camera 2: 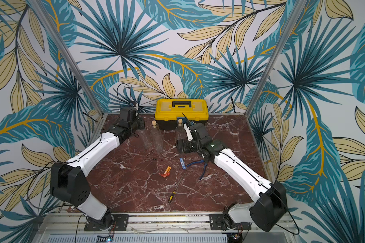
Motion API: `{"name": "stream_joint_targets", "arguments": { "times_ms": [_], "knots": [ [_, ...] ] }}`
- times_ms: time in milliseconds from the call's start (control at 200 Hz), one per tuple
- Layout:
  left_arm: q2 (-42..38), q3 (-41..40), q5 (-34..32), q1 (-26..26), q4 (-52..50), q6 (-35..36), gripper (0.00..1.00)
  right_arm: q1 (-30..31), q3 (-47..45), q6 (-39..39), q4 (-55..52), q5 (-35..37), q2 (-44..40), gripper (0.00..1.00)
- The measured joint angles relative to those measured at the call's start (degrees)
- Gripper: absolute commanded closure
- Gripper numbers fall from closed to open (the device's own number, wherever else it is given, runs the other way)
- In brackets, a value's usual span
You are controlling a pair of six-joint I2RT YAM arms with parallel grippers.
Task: Remove the label from the bottle
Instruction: Move the bottle to the center of the board.
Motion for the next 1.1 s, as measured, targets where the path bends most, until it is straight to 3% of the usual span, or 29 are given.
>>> {"name": "stream_joint_targets", "arguments": {
  "times_ms": [220,586,781,1096],
  "knots": [
    [1.5,0.9,0.5,0.0,1.4,0.2,1.0,0.0,0.6,-0.5,0.0,0.0,0.3,0.0],
    [1.5,0.9,1.5,-0.3,1.6,0.2,0.66,0.0,0.7,-0.6,0.0,0.2,0.4,0.0],
    [1.5,0.9,2.1,-0.3,2.7,0.5,0.54,0.0,0.7,-0.6,0.0,0.2,0.5,0.0],
    [1.5,0.9,2.4,-0.3,3.4,0.4,0.49,0.0,0.7,-0.6,0.0,0.2,0.5,0.0]
  ]
}}
